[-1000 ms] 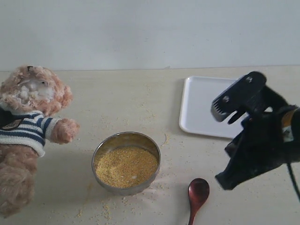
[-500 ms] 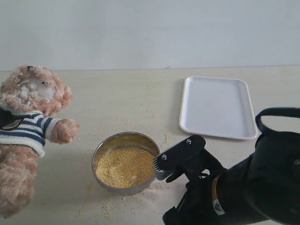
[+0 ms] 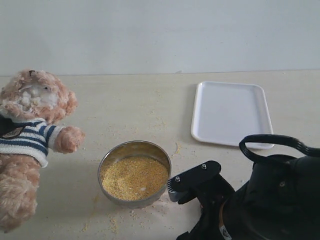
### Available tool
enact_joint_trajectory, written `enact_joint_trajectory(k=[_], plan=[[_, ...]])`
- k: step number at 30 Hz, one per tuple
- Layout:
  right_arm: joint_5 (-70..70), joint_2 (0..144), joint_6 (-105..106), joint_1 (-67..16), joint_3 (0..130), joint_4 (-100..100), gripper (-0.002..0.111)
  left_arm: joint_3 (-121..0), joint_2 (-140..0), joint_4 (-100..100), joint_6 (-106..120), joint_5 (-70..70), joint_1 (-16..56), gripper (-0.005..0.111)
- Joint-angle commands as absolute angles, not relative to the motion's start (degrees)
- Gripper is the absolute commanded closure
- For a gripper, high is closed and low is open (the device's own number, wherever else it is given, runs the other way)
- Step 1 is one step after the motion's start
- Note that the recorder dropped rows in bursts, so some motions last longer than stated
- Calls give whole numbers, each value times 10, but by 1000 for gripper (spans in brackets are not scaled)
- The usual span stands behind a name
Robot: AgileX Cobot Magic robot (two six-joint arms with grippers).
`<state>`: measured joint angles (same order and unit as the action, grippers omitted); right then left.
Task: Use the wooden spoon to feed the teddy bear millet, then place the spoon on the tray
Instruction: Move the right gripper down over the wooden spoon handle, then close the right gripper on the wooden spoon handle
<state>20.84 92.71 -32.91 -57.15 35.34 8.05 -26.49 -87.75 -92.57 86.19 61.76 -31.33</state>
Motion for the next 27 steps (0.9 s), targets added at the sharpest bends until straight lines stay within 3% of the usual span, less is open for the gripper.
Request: enact_joint_trajectory(k=[1,10,15,23,27], plan=[[237,927,-369,-572,354,125,35,-263,-872,-935,866,627,-314,102],[378,927,-511,-572,354,292,35,-263,-872,-935,866,627,-314,102],[345,927,-468,-572,354,254,36,-263,-872,-935,866,627,-314,102],[345,927,-373,-572,354,166,57,-263,-872,-935,866,627,-314,102],[355,927,-367,-572,354,165,57,-263,-872,-935,866,629,-314,102]])
